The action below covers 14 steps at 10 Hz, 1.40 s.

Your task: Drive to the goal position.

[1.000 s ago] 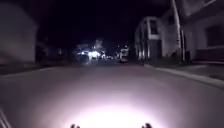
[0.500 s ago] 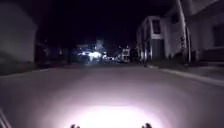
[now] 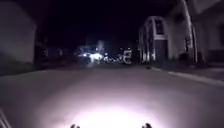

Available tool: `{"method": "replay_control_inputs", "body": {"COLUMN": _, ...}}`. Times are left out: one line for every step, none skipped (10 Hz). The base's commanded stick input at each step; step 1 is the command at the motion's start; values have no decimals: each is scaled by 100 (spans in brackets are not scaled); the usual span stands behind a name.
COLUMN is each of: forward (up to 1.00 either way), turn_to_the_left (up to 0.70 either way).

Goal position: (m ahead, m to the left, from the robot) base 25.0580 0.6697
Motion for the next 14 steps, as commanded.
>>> {"method": "replay_control_inputs", "body": {"forward": 85, "turn_to_the_left": -24}}
{"method": "replay_control_inputs", "body": {"forward": 85, "turn_to_the_left": 0}}
{"method": "replay_control_inputs", "body": {"forward": 85, "turn_to_the_left": 0}}
{"method": "replay_control_inputs", "body": {"forward": 85, "turn_to_the_left": 0}}
{"method": "replay_control_inputs", "body": {"forward": 85, "turn_to_the_left": 0}}
{"method": "replay_control_inputs", "body": {"forward": 85, "turn_to_the_left": 0}}
{"method": "replay_control_inputs", "body": {"forward": 85, "turn_to_the_left": 0}}
{"method": "replay_control_inputs", "body": {"forward": 85, "turn_to_the_left": 0}}
{"method": "replay_control_inputs", "body": {"forward": 85, "turn_to_the_left": 0}}
{"method": "replay_control_inputs", "body": {"forward": 85, "turn_to_the_left": 0}}
{"method": "replay_control_inputs", "body": {"forward": 85, "turn_to_the_left": 0}}
{"method": "replay_control_inputs", "body": {"forward": 85, "turn_to_the_left": 0}}
{"method": "replay_control_inputs", "body": {"forward": 85, "turn_to_the_left": 0}}
{"method": "replay_control_inputs", "body": {"forward": 85, "turn_to_the_left": 0}}
